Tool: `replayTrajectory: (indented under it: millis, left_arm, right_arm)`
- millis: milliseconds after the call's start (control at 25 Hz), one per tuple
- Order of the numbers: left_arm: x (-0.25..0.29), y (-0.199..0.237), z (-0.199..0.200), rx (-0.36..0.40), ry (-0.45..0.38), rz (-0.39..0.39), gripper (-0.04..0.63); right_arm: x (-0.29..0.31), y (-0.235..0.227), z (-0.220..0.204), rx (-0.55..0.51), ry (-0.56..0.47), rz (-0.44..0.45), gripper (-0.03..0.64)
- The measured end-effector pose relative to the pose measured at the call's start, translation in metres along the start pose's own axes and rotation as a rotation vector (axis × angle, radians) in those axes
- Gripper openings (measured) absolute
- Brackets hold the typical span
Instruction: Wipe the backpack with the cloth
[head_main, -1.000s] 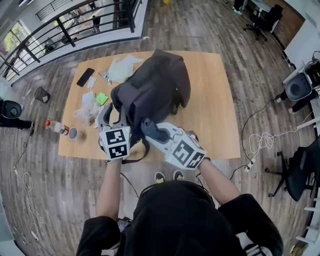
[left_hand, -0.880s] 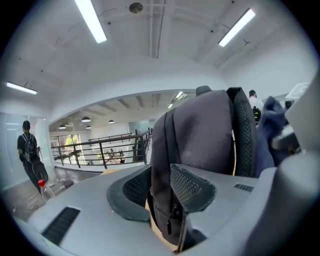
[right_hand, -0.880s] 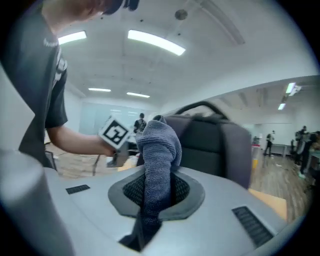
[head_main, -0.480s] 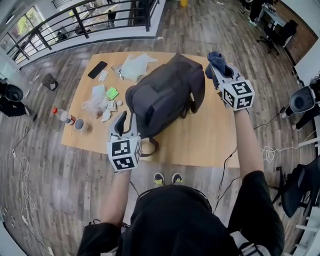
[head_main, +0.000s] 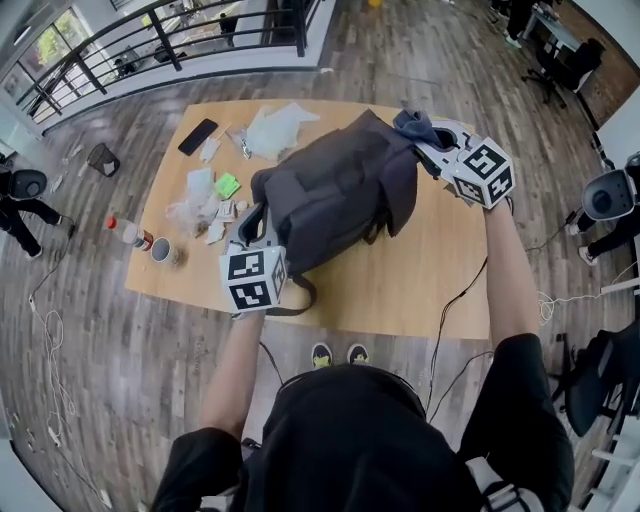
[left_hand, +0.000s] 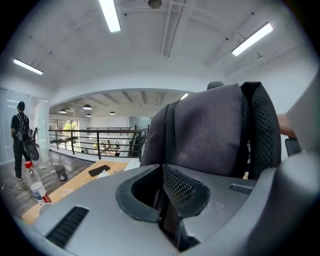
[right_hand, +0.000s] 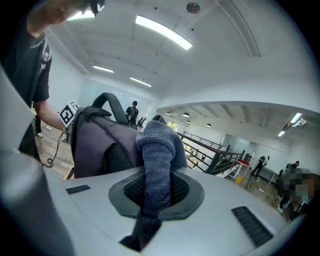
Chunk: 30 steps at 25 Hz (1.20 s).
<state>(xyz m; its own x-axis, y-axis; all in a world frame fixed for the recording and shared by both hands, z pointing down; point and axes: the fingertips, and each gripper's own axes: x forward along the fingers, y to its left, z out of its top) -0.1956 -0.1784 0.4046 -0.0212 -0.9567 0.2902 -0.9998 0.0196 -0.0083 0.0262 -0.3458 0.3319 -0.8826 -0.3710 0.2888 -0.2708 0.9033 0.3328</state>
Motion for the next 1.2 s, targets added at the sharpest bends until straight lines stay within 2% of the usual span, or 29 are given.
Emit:
replayTrajectory:
  millis: [120,240,360,440,520,600,680,760,840,960,1040,1120,1200]
  left_arm:
    - [0.020,0.014,0.004,-0.035,-0.022,-0.063,0.024]
    - [0.040,0.023,0.011,-0.037,-0.030,-0.143,0.021]
    - [0.052,0.031,0.015,0.014,-0.030,-0.177,0.021]
    - [0.062,0.034,0.018,0.037,-0.025,-0.179,0.021]
    - [0.070,0.038,0.023,0.061,-0.015,-0.167,0.020]
    - [0.073,0.041,0.025,0.087,-0.013,-0.153,0.020]
    - [0.068,0.044,0.024,0.096,-0.020,-0.136,0.020]
    - [0.059,0.047,0.019,0.079,-0.023,-0.105,0.020]
    - [0.046,0.048,0.008,0.033,-0.006,-0.078,0.020]
    - [0.021,0.038,-0.011,-0.037,0.014,-0.082,0.020]
    - [0.006,0.028,-0.022,-0.063,0.020,-0.102,0.018]
    - [-0.005,0.018,-0.035,-0.066,0.044,-0.133,0.018]
    - [-0.013,0.006,-0.052,-0.044,0.088,-0.161,0.018]
  right_arm:
    - [-0.024,0.023,-0.001,0.066,-0.033,-0.027,0.035]
    - [-0.043,0.067,-0.003,0.152,-0.037,0.019,0.035]
    - [-0.047,0.095,-0.004,0.103,0.012,-0.036,0.037]
    - [-0.048,0.098,0.001,0.095,0.024,-0.034,0.037]
    - [-0.049,0.100,0.011,0.135,0.007,0.008,0.037]
    - [-0.051,0.105,0.026,0.189,-0.044,0.038,0.037]
    - [-0.056,0.109,0.056,0.244,-0.141,0.059,0.037]
    - [-0.057,0.107,0.090,0.271,-0.225,0.072,0.037]
    - [-0.047,0.103,0.106,0.264,-0.233,0.071,0.037]
    - [-0.026,0.107,0.088,0.274,-0.181,0.061,0.037]
    - [-0.025,0.114,0.072,0.314,-0.211,0.032,0.037]
    - [-0.027,0.124,0.055,0.360,-0.220,0.025,0.037]
    - [-0.023,0.138,0.025,0.376,-0.166,0.037,0.037]
